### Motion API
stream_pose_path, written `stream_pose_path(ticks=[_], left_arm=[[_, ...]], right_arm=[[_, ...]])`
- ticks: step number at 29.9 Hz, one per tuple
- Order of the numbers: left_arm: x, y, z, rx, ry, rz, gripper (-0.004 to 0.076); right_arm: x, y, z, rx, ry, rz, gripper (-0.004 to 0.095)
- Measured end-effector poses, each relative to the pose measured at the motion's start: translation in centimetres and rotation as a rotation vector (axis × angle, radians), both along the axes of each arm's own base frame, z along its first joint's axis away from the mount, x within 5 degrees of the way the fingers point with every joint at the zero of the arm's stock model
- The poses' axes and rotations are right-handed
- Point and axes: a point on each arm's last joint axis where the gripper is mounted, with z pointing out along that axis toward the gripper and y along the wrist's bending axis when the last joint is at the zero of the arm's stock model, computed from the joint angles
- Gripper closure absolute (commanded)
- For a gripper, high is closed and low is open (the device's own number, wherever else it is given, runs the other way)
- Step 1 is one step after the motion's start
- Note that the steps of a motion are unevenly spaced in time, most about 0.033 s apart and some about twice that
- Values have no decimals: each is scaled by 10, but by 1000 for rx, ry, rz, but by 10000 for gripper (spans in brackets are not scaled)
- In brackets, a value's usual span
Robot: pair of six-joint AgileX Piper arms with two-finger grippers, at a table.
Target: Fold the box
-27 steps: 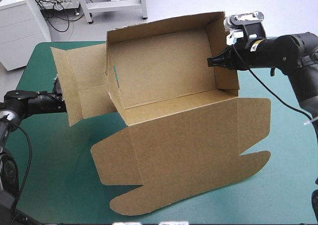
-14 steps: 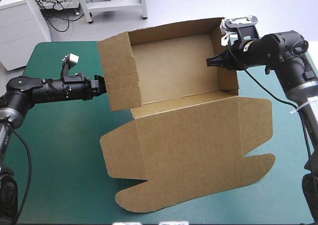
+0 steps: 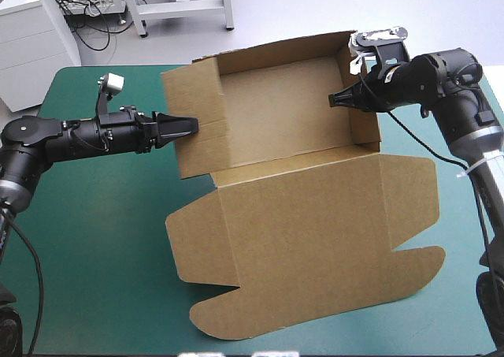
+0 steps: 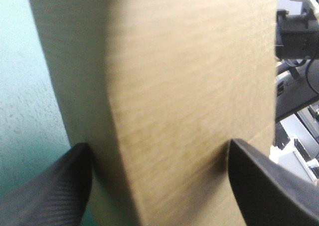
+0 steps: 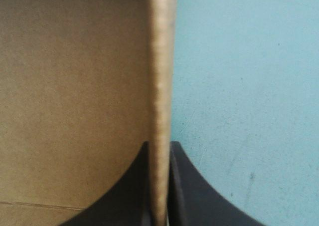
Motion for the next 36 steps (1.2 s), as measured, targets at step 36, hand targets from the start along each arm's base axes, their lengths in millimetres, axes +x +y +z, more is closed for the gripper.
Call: stream_pose_path(ticks=[36], left_arm=[[0,-64,15,400,109,285,219]], right_arm=[[-11,31,-2,-29,3,-62,911]])
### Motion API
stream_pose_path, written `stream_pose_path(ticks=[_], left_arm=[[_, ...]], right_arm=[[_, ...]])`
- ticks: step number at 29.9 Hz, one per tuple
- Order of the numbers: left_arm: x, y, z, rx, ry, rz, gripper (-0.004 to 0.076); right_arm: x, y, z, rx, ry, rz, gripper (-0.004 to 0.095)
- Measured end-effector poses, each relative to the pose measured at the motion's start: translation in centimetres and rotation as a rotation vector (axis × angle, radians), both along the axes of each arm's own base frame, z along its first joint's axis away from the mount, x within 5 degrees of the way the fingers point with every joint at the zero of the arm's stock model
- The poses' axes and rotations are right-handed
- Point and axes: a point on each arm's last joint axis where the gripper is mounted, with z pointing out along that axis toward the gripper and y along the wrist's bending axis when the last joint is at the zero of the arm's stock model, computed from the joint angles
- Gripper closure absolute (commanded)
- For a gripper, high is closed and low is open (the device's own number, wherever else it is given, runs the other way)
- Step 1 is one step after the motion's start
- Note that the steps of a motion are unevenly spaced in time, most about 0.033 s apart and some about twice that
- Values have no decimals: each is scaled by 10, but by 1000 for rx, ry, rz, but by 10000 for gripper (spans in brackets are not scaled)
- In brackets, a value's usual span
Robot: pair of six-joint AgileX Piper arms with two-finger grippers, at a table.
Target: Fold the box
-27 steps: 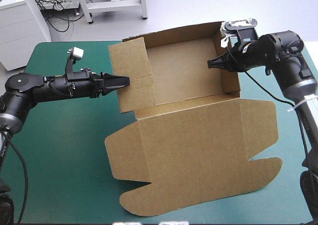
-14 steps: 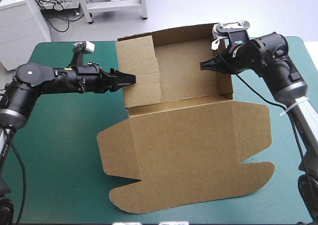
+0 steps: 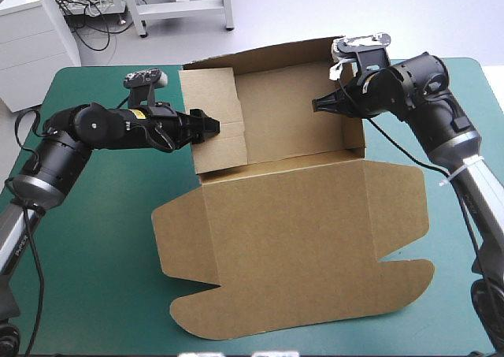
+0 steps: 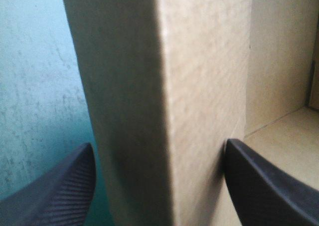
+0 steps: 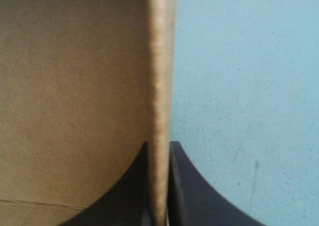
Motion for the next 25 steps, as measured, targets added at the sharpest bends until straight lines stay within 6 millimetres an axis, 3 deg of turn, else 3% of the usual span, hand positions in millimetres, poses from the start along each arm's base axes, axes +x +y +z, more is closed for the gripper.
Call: stream_pose_path(ticks=[9,20,23,25], left_arm=[[3,-1,1,11,-32,45,254],[13,-4,-12,29,14,45,301],[15,-5,-15,31,22,45,396],[15,-5,-15,37,19,41,570]], right_arm=[[-4,8,0,-17,-11,0,912],[-5,11,0,-30,-11,-11,911],[-7,15,1,-41,-21,-14,910],[-8,17,1,-50,-26,-14,910]])
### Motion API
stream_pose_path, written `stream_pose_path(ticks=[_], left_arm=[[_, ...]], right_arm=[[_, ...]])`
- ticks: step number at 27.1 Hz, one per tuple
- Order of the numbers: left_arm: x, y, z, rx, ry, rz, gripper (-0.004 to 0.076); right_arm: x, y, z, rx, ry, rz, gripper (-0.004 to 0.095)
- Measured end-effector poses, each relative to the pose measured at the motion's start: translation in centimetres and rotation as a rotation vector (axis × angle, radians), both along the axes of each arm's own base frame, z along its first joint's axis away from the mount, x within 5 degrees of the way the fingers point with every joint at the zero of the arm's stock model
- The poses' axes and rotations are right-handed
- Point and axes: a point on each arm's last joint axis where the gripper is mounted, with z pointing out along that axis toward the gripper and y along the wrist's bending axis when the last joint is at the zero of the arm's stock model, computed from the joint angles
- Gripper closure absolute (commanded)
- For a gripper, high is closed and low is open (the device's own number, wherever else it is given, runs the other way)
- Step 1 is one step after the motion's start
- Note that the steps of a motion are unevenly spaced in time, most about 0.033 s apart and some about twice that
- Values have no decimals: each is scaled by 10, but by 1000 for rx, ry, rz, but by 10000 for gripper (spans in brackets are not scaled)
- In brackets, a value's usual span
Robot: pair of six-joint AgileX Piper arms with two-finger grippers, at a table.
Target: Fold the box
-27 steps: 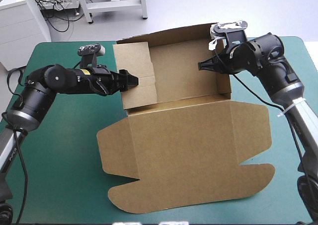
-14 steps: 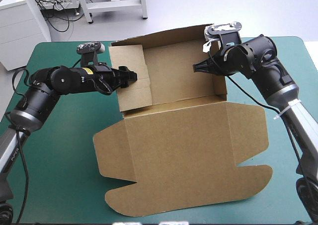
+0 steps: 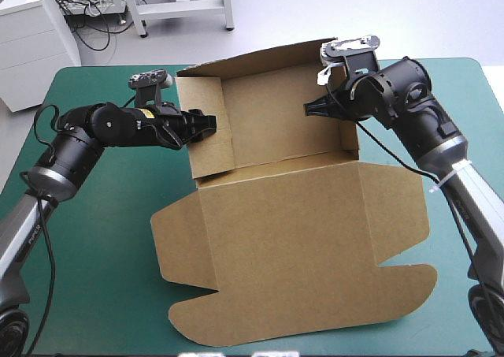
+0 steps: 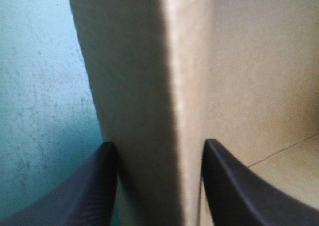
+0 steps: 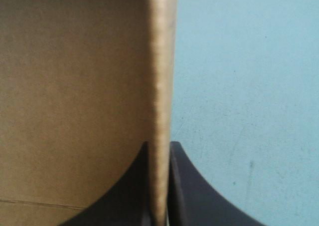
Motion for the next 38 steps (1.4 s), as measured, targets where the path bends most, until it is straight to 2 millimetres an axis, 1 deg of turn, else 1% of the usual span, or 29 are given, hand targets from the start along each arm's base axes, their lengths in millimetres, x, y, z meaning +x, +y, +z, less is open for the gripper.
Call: stream_pose_path(ticks=[1,2,3,9,13,16,20,21,23,25,27,29,30,31,32,33,34,35,36,37,38], left_arm=[[0,0,0,4,-3,0,656],[1,1,0,8,-9,-1,762],[1,1,0,11,-14,2,748],[6,5,-5,74,-30,5,756],[2,1,-3,130,-45,-9,756],[-2,-4,10,183,-58,-8,756],[0,-11,32,298,-84,1,756],[4,-13,39,329,-86,6,756],[11,-17,44,377,-47,2,756],[21,-22,45,411,-6,2,756],[37,-30,36,438,38,-3,756],[55,-40,19,447,69,-12,756],[61,-44,10,449,91,-19,756],[72,-50,-7,455,132,-28,756],[77,-53,-16,462,153,-31,756],[84,-57,-31,469,188,-37,756],[87,-59,-39,472,207,-38,756],[92,-62,-52,476,240,-38,756],[95,-64,-59,478,257,-39,756],[99,-67,-71,477,285,-44,756],[101,-68,-75,480,295,-43,756]], right_arm=[[0,0,0,-5,-3,-1,910],[0,0,0,-8,-5,-3,910],[0,-1,0,-12,-6,-8,911],[-3,0,3,-3,-6,-17,911],[-5,-1,1,10,20,-34,911],[-7,-1,0,11,48,-42,916],[-9,-2,-3,33,101,-48,916],[-7,-4,-5,55,122,-47,916],[-1,-9,-9,89,160,-40,916],[8,-14,-17,126,213,-36,916],[19,-19,-29,138,260,-47,916],[28,-22,-40,127,287,-61,916],[33,-22,-46,114,301,-63,916],[41,-22,-58,89,332,-64,916],[45,-22,-65,78,351,-66,916],[52,-20,-77,62,383,-68,916],[56,-19,-84,50,398,-67,916],[63,-18,-98,30,429,-64,916],[67,-18,-104,23,444,-65,916],[73,-20,-115,19,471,-67,916],[76,-21,-121,21,486,-64,916]])
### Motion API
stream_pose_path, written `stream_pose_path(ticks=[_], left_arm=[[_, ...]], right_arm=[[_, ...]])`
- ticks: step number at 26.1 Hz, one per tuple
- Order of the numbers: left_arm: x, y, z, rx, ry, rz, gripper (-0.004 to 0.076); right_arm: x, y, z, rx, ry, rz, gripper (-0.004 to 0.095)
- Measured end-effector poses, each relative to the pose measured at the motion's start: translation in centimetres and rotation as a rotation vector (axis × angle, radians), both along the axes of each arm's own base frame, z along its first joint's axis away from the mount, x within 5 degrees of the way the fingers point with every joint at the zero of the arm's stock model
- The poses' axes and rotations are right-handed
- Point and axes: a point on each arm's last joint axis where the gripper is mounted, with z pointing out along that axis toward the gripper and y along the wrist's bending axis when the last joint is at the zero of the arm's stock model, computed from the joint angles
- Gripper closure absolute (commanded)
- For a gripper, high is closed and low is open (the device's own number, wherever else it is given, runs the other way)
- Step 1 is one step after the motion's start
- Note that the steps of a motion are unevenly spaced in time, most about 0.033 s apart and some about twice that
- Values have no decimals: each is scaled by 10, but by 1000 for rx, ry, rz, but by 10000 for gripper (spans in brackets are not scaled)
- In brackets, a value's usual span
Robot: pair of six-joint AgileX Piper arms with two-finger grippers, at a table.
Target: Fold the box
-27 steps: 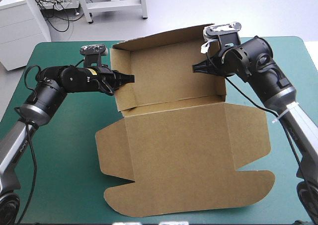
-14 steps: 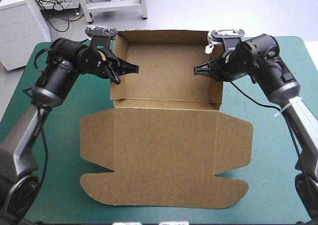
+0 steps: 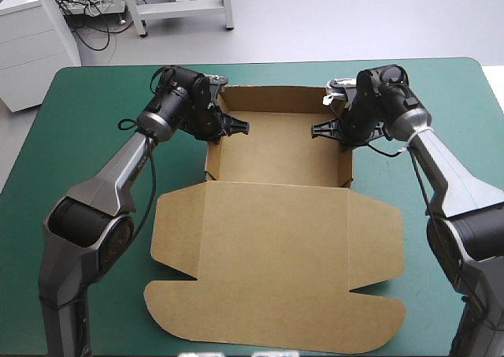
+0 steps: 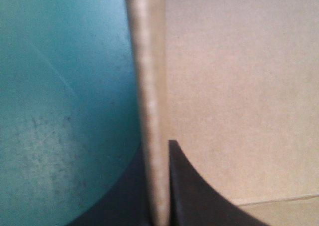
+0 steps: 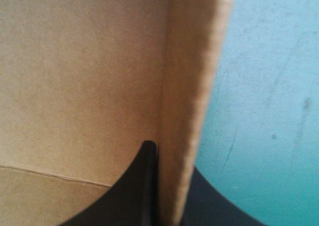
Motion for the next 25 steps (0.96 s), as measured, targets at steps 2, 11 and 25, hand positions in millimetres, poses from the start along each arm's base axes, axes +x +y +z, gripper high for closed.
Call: stream_pose_path(ticks=[2,11,25], left_arm=[[4,-2,-11,11,22,0,756],[10,-5,-26,16,52,7,741],[19,-2,-40,-27,81,2,227]], right_arm=[[9,-4,-15,25,43,-1,916],[16,-6,-29,14,62,41,858],[18,-3,-39,17,92,68,95]])
